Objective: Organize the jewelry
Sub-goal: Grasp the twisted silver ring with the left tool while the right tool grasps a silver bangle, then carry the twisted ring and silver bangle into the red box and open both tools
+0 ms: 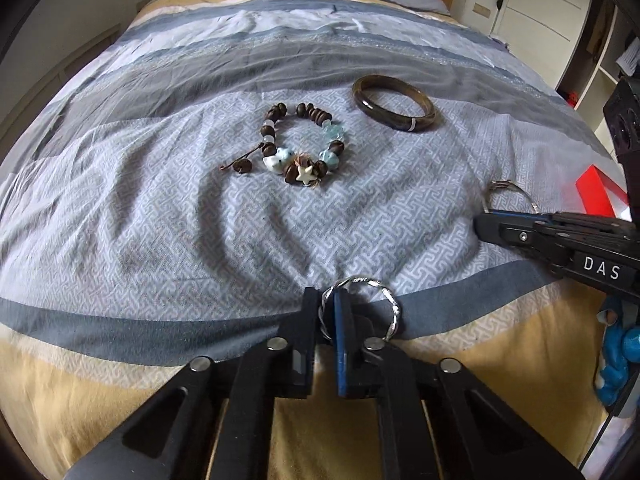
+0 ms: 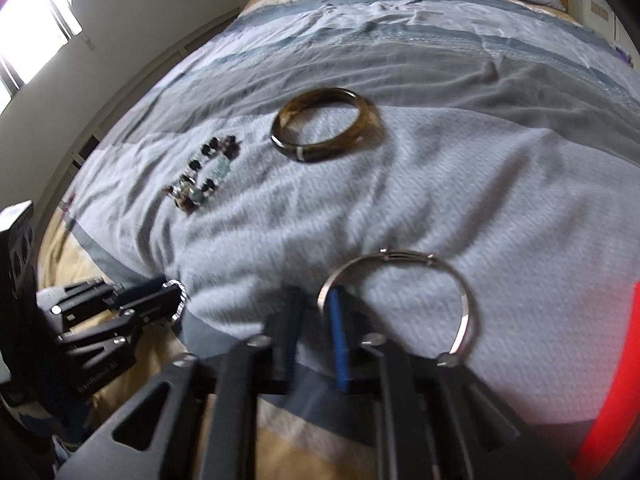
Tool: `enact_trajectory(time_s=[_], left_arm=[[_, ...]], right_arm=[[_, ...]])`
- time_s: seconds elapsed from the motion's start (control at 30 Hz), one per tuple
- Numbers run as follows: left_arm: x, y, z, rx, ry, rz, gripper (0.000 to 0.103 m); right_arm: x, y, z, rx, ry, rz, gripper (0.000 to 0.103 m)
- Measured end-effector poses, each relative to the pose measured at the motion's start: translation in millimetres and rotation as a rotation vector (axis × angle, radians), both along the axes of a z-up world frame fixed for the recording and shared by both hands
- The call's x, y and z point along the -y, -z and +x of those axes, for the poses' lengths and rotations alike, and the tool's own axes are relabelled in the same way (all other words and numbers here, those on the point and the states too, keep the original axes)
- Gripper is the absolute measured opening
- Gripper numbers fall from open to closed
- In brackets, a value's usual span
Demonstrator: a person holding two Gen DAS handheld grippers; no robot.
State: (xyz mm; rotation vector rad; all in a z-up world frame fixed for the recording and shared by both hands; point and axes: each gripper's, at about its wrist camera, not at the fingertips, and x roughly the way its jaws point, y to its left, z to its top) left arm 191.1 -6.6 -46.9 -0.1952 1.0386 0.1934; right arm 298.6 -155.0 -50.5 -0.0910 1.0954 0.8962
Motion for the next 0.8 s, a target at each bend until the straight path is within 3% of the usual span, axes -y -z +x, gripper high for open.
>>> enact_trajectory(time_s=[0.27,0.8], left_arm=[[2,-17,-18,0.041,-0.037,0.023,0.005],[30,-99,-86,0.139,-0.053,0.081,0.005]], right_arm=[[5,-24,-20,0.021,-0.002,0.105,0.004],[65,-130,-101,0.046,0.028,0.361,0.003]])
